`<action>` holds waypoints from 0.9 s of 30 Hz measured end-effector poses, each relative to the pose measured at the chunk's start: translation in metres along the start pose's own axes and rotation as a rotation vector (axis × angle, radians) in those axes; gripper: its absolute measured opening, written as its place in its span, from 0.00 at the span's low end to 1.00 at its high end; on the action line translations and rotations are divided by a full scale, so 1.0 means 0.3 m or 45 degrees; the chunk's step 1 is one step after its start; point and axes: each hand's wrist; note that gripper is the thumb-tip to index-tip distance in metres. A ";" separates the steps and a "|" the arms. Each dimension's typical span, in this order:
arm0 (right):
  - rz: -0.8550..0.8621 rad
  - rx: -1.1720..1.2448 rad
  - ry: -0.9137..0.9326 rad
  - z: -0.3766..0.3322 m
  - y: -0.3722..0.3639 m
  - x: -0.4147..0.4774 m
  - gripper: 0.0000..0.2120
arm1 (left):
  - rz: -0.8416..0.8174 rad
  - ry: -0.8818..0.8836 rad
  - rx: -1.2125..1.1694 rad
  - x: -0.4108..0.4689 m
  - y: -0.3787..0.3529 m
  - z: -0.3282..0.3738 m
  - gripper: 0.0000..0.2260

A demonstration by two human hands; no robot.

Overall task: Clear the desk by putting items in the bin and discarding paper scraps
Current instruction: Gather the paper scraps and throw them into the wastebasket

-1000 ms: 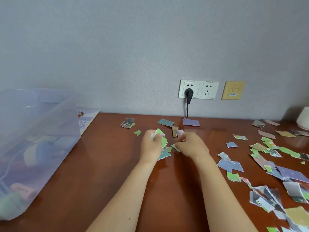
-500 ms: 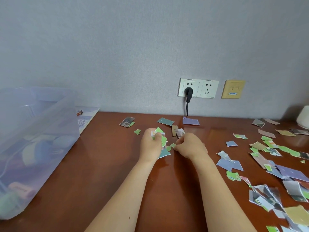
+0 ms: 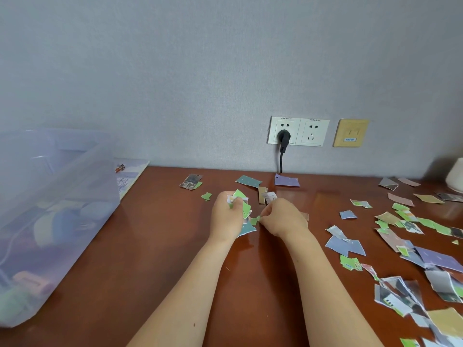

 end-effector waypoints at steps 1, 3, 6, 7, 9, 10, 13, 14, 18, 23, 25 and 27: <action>-0.001 -0.006 0.004 0.001 0.003 -0.001 0.11 | 0.000 -0.002 0.004 0.000 -0.001 0.000 0.11; -0.004 -0.005 0.015 0.002 0.011 -0.005 0.12 | 0.000 -0.009 0.000 0.002 0.000 -0.004 0.10; -0.005 0.016 0.036 0.001 0.019 -0.017 0.14 | 0.005 -0.010 -0.013 0.004 -0.001 -0.006 0.10; -0.001 0.033 0.037 0.002 0.019 -0.018 0.14 | 0.014 -0.008 -0.019 0.004 -0.001 -0.006 0.10; 0.003 0.049 0.048 0.003 0.020 -0.022 0.14 | 0.046 -0.005 -0.030 0.003 -0.004 -0.004 0.10; 0.005 0.056 0.061 0.003 0.020 -0.023 0.15 | 0.073 -0.010 -0.035 0.004 -0.004 0.000 0.10; 0.025 0.166 0.091 0.005 0.036 -0.030 0.18 | 0.140 -0.033 -0.028 0.002 0.000 0.005 0.11; 0.046 0.186 0.080 0.005 0.045 -0.034 0.18 | 0.138 -0.038 -0.018 0.004 0.000 0.001 0.11; 0.080 0.192 0.052 -0.004 0.059 -0.040 0.19 | 0.074 -0.051 0.110 0.006 -0.003 -0.012 0.09; -0.063 0.693 0.014 -0.012 0.042 -0.030 0.18 | 0.032 -0.047 0.211 0.009 -0.008 -0.007 0.08; -0.105 0.853 -0.007 -0.011 0.044 -0.031 0.17 | 0.027 -0.035 0.240 0.010 -0.010 -0.009 0.09; -0.148 0.919 -0.011 -0.013 0.049 -0.040 0.16 | 0.020 -0.038 0.259 0.011 -0.011 -0.012 0.10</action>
Point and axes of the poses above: each hand's wrist, its own x-axis towards the middle knuckle, its own y-axis out of the back of the hand, z = x × y, and after that the axes turned 13 degrees about -x, right-handed
